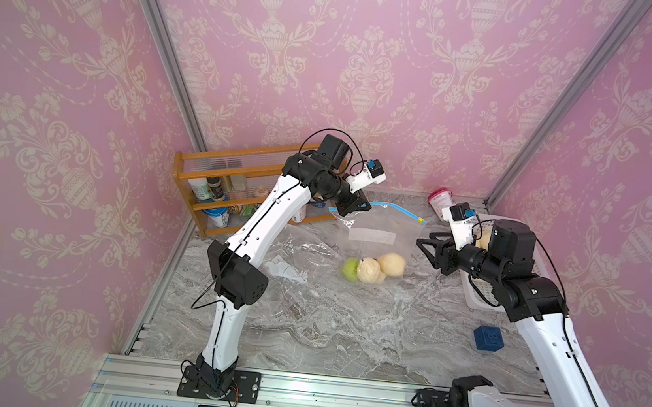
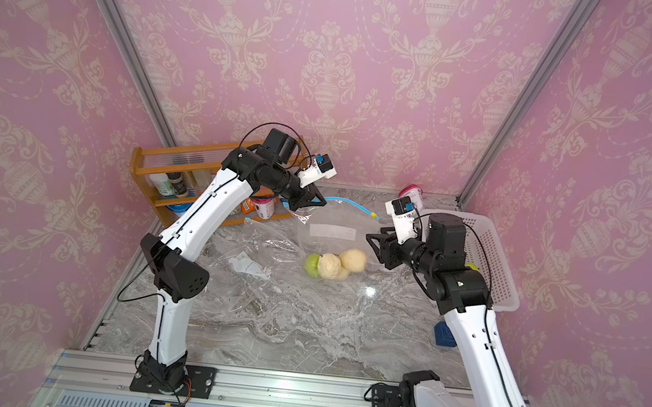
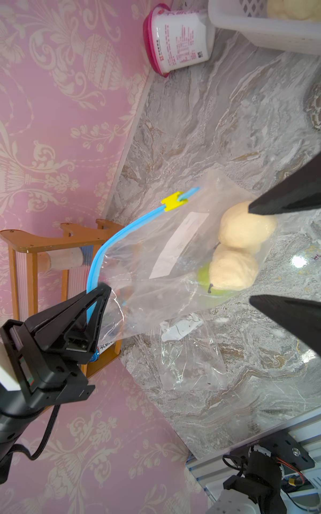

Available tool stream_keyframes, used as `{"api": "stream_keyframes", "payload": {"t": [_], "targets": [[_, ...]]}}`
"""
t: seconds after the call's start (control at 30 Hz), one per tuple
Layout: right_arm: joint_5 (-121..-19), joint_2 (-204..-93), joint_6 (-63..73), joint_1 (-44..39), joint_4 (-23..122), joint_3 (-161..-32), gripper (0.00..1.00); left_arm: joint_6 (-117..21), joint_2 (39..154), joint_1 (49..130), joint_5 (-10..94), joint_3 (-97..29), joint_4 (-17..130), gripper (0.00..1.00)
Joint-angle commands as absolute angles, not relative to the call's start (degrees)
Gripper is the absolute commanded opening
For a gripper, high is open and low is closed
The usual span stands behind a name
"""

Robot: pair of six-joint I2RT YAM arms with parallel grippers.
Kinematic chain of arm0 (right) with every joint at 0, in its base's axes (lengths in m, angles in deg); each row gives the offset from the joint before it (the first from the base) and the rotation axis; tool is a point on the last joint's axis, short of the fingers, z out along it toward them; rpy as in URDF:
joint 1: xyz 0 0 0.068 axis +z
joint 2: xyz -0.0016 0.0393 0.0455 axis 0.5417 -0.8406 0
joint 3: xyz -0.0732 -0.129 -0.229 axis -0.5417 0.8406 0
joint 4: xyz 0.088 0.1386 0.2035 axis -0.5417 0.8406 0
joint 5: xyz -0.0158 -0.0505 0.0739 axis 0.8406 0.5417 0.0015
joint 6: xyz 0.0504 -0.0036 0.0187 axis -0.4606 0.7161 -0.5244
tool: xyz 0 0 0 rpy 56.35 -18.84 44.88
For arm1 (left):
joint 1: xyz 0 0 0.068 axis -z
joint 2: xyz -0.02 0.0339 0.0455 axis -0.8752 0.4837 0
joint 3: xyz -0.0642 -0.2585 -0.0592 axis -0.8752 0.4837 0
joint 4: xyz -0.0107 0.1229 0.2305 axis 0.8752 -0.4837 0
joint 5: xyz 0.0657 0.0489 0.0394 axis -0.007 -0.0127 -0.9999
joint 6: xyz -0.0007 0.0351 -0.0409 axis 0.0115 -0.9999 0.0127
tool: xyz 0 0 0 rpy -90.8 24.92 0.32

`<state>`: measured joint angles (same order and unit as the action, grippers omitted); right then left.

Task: Open the zip-top bag and take out the pear
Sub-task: Pick up the zipper food storage bag at the center of the board, then unzip the zipper on the zipper food storage bag.

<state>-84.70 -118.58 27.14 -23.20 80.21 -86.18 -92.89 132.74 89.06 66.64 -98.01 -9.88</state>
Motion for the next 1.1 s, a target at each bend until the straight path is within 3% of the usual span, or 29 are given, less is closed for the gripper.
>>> {"api": "stream_keyframes", "payload": {"t": [0.0,0.27,0.5,0.6,0.8,1.07], "targets": [[-83.91,-119.41,32.18,-23.31,74.21,-85.59,0.48,-95.64,133.12,89.25,65.97,-99.47,-12.47,0.0],[-80.52,-121.7,42.54,-23.84,73.79,-87.0,0.5,-99.14,132.2,89.28,66.33,-98.76,-13.94,0.0],[-85.81,-126.09,49.77,-24.63,82.92,-92.79,0.37,-100.37,131.31,89.23,65.62,-97.53,-13.55,0.0],[-86.22,-126.5,51.12,-24.78,84.16,-92.58,0.17,-100.47,131.08,89.28,65.53,-97.2,-13.49,0.0],[-87.39,-126.37,51.72,-24.98,83.58,-91.62,0.21,-100.29,130.91,89.27,65.27,-97.16,-13.59,0.0],[-89.31,-127.94,51.45,-25.09,82.47,-92.53,0.11,-100.51,130.25,89.28,65.27,-96.42,-13.63,0.0]]}}
